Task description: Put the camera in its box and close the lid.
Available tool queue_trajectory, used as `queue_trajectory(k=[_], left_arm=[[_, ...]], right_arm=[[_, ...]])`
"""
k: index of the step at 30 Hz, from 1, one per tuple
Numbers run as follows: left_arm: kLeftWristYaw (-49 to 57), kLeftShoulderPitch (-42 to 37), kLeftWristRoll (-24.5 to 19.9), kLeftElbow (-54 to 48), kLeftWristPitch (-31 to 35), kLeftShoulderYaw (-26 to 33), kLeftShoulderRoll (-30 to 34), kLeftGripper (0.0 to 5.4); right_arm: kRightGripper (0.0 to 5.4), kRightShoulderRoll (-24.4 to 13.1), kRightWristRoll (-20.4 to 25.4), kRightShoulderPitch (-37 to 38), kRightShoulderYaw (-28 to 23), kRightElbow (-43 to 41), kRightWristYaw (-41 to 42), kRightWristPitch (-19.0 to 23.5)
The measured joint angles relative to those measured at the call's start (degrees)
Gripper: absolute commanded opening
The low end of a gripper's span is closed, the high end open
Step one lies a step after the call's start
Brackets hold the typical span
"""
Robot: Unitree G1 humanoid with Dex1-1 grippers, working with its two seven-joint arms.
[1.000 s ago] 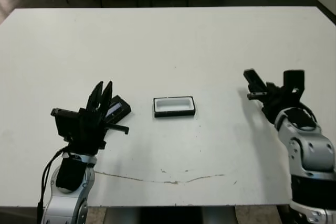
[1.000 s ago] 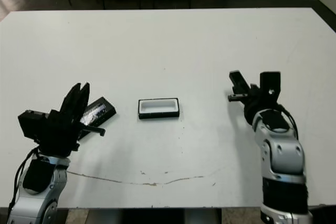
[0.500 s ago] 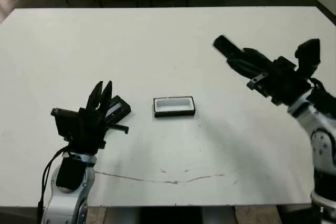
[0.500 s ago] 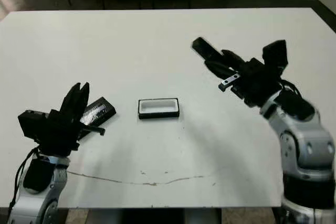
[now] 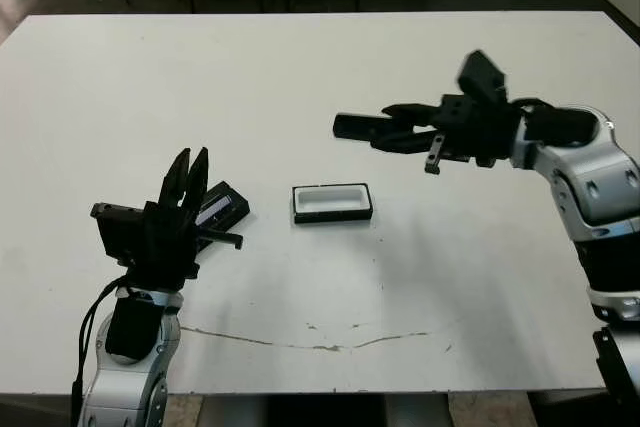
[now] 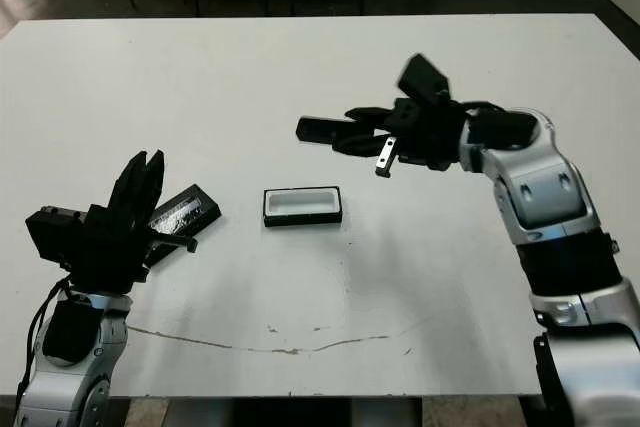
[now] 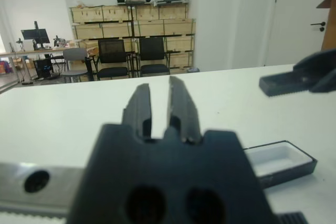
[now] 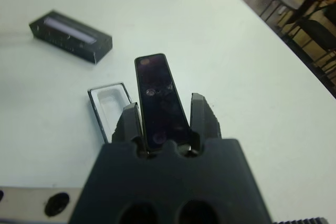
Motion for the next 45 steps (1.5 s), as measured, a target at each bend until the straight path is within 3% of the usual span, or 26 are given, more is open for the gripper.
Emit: queue_trajectory(k=[7, 18, 28, 45], left_arm=[[0.57, 0.16, 1.15, -0.48, 0.79, -1.07, -0.32, 0.0], [1.0, 0.59, 1.15, -1.68, 1.87, -1.42, -0.48, 0.0], [1.15, 0.69, 1.72, -1.9, 2.58, -2.38, -0.57, 0.0], [1.6, 1.15, 2.07, -1.92, 2.79, -2.47, -0.71, 0.0]], right_arm=[[0.18, 0.07, -1.26, -1.73, 3.62, 1.17, 4.85, 1.06], [0.18, 1.24, -3.1, -4.12, 7.13, 11.5, 11.67, -0.29], [0.18, 2.6, -6.38, -3.34, 8.14, 12.24, 11.31, -5.41], [0.18, 3.82, -9.42, -3.03, 8.63, 16.6, 10.58, -6.93]])
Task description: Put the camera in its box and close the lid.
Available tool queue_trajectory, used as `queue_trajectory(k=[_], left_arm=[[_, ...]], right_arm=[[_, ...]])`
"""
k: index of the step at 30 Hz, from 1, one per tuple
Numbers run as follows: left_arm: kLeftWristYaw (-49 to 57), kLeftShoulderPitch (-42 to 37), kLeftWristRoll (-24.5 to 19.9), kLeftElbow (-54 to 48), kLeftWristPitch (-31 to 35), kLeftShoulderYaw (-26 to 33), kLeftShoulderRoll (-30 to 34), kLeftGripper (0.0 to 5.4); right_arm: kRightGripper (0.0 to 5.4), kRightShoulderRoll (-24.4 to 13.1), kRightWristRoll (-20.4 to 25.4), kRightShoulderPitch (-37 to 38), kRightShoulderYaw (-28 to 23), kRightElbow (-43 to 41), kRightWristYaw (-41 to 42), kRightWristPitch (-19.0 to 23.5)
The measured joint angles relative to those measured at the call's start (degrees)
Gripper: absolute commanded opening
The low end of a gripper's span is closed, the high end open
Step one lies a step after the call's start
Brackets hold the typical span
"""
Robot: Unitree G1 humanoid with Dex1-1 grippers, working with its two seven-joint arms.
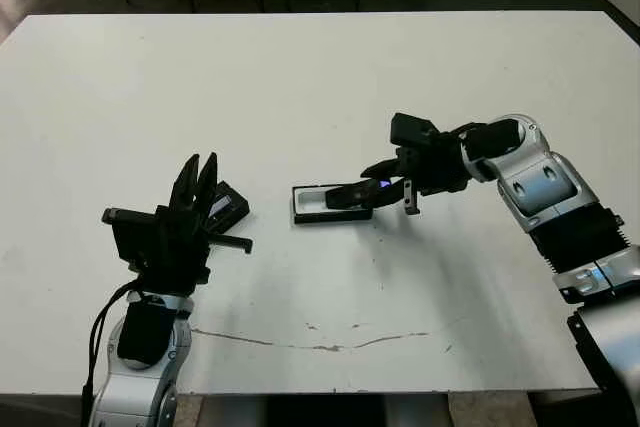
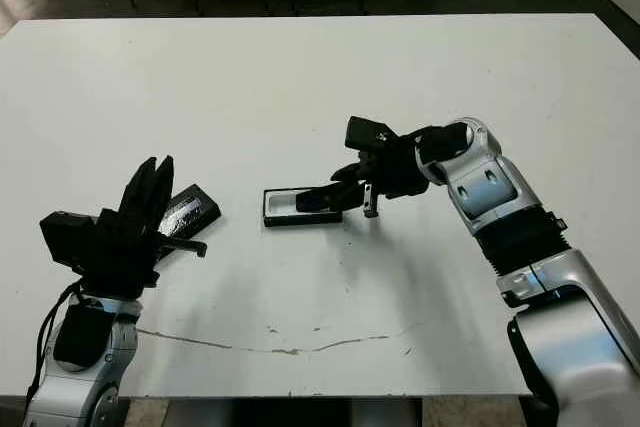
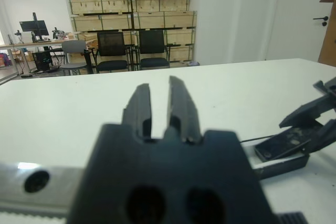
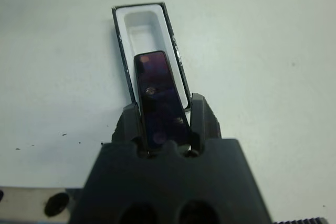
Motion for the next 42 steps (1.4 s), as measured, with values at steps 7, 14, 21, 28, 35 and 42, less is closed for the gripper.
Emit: queue_trajectory(k=[7, 14, 21, 28, 35, 42], left_arm=[[0.02, 0.08, 0.01, 0.0, -0.03, -0.03, 0.0, 0.0], [0.22, 0.28, 0.05, 0.0, -0.07, -0.48, -0.14, 0.0], [0.58, 0.92, 0.15, -0.01, -0.15, -0.94, -0.54, 0.0], [0.96, 1.54, 0.24, -0.34, -0.25, -1.03, -0.77, 0.0], [1.06, 2.21, 0.15, -0.51, -0.48, -1.1, -0.83, 0.0], [1.05, 2.52, 0.19, -0.52, -0.53, -1.09, -0.81, 0.0]], right_arm=[[0.18, 1.36, -0.69, -0.78, 0.61, 0.88, 0.59, 0.06], [0.18, 3.5, -2.74, -2.81, 2.52, 1.58, 1.0, 0.79], [0.18, 6.17, -3.53, -5.21, 4.35, 2.02, 1.06, 3.31], [0.18, 7.69, -4.79, -6.72, 5.72, 4.38, 1.21, 3.3], [0.18, 7.9, -6.19, -7.11, 6.77, 4.04, 1.24, 4.12], [0.55, 7.43, -7.15, -7.05, 7.26, 3.85, 1.48, 1.39]])
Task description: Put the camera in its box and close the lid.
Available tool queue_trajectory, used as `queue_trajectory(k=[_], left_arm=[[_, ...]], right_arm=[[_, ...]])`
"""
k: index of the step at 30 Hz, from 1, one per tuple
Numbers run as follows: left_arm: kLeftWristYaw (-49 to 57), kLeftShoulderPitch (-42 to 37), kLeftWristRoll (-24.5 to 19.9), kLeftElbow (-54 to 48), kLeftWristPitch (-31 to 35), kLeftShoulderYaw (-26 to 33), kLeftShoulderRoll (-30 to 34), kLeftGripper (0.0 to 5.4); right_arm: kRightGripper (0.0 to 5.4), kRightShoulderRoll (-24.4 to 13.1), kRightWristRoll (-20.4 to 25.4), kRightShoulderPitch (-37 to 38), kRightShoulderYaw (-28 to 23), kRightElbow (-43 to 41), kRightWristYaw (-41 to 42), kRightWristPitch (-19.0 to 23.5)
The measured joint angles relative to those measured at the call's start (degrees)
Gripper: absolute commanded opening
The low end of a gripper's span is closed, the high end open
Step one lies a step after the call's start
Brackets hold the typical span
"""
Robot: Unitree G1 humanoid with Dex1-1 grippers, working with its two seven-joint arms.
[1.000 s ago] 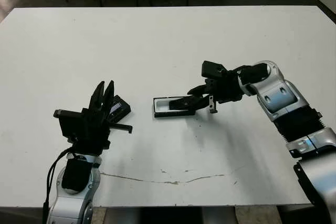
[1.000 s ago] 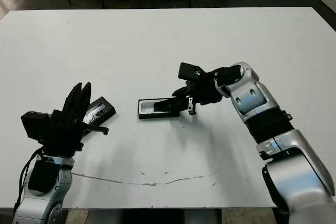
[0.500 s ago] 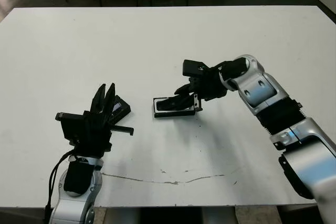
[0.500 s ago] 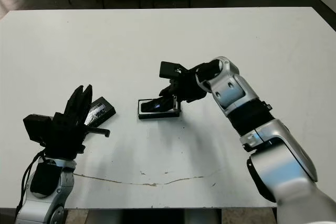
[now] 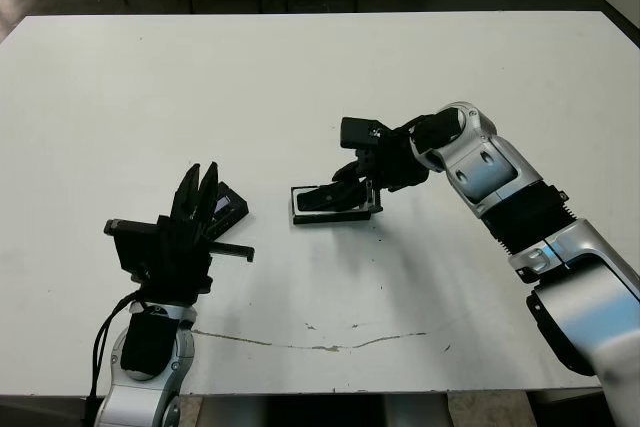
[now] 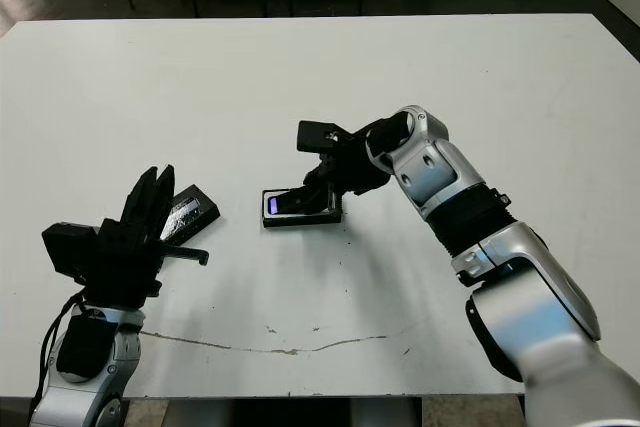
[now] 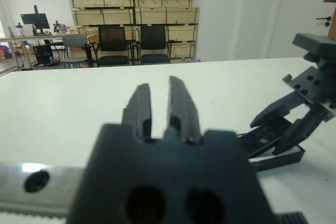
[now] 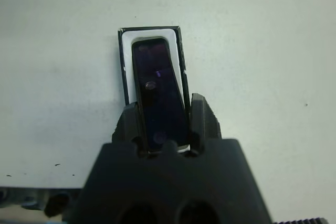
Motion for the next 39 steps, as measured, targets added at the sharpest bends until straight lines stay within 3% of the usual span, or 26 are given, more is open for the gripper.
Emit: queue_trajectory(k=[3, 9, 22, 28, 31, 36, 39], left_arm=[[-0.15, -0.04, -0.09, 0.0, -0.12, 0.14, 0.02, 0.0], [-0.37, -0.42, -0.23, 0.01, -0.19, 0.15, 0.02, 0.0], [-0.73, -0.73, -0.18, 0.16, -0.61, 0.1, 0.08, 0.0], [-0.93, -0.76, -0.34, 0.19, -0.6, 0.13, 0.09, 0.0], [-0.95, -0.79, -0.25, 0.22, -0.63, 0.22, 0.11, 0.0], [-0.97, -0.53, 0.13, 0.23, -1.95, 1.01, 0.42, 0.0], [-1.56, 0.0, -0.21, 0.21, -4.67, 2.87, 1.55, 0.0]], right_arm=[[1.18, -0.46, 1.58, 0.87, -0.98, 0.46, 2.04, -1.96], [2.5, -1.78, 2.52, 2.06, -1.06, 0.3, 5.72, -10.46], [5.38, -4.53, 2.54, 2.17, -4.18, -3.48, 6.66, -12.38], [5.38, -6.02, 4.22, 3.14, -9.94, -7.65, 1.24, -10.79], [5.38, -6.55, 7.68, 5.16, -14.94, -9.73, -2.12, -9.39], [5.38, -5.4, 15.06, 14.31, -25.43, -21.15, -14.33, 3.61], [5.0, -3.29, 17.74, 21.7, -30.4, -31.17, -23.26, 8.73]])
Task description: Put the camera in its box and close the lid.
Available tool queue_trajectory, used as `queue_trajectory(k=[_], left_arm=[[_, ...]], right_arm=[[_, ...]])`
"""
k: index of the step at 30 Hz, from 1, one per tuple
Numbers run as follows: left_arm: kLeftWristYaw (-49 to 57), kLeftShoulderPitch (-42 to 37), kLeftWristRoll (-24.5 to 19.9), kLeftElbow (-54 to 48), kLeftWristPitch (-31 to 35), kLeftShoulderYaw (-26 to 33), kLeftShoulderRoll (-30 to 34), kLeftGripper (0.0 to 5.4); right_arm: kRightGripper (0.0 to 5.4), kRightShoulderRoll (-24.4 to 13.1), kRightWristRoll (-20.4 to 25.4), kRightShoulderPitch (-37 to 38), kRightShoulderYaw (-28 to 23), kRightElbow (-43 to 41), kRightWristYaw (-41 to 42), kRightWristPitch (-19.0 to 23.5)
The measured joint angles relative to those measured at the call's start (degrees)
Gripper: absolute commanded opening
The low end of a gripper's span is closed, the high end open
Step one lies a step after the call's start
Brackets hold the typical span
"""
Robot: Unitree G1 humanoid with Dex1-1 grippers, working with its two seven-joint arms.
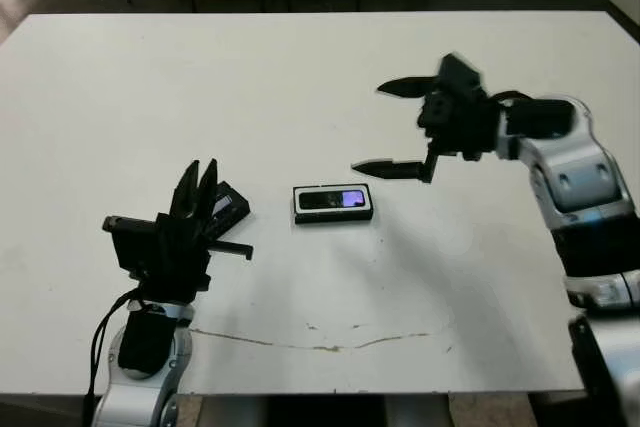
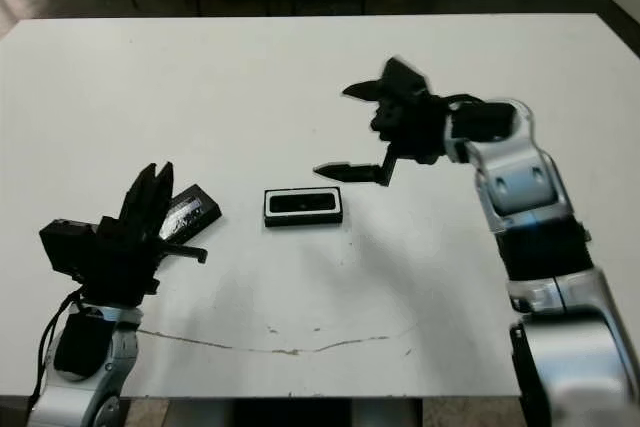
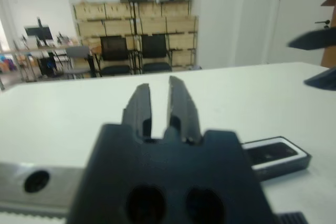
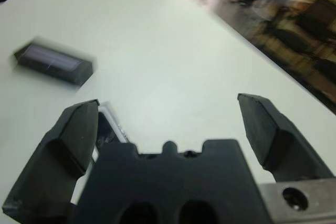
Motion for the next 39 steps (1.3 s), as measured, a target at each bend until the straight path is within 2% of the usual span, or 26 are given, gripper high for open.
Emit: queue_trajectory(k=[5, 8, 10, 16, 22, 29, 32, 39], left_arm=[[-3.41, 0.82, -4.51, -0.73, -2.08, 7.31, 4.2, 0.0], [-6.85, 0.58, -7.7, -0.73, -1.64, 12.49, 9.08, 0.0], [-9.32, 0.35, -9.67, -0.74, 0.51, 15.44, 12.8, 0.22], [-19.92, -0.73, -14.78, 0.61, 7.09, 19.92, 24.34, 1.55], [-29.67, -5.41, -14.18, 6.13, 6.04, 18.32, 32.62, 2.95], [-32.66, -9.01, -18.85, 9.8, 9.7, 14.07, 31.54, 4.63], [-32.75, -9.12, -19.16, 11.31, 10.06, 12.05, 30.54, 5.33], [-32.63, -9.27, -19.06, 14.19, 10.5, 10.3, 29.26, 5.37]], right_arm=[[3.86, 1.07, 0.17, 13.89, -4.24, -12.58, -9.85, -0.46], [3.19, 1.04, 0.23, 20.19, -6.23, -16.57, -13.47, -0.56], [2.75, 1.04, 0.34, 23.39, -7.08, -18.06, -14.9, -1.45], [1.39, 1.11, 2.35, 26.94, -7.84, -18.88, -16.03, -4.37], [0.04, 0.89, 2.85, 26.09, -7.3, -18.51, -16.39, -4.37], [0.0, 0.1, 2.96, 25.05, -6.85, -17.68, -16.87, -4.23], [0.0, -0.07, 3.38, 24.67, -6.85, -16.49, -16.86, -4.91], [0.0, -0.42, 3.42, 23.93, -6.7, -15.32, -16.87, -6.1]])
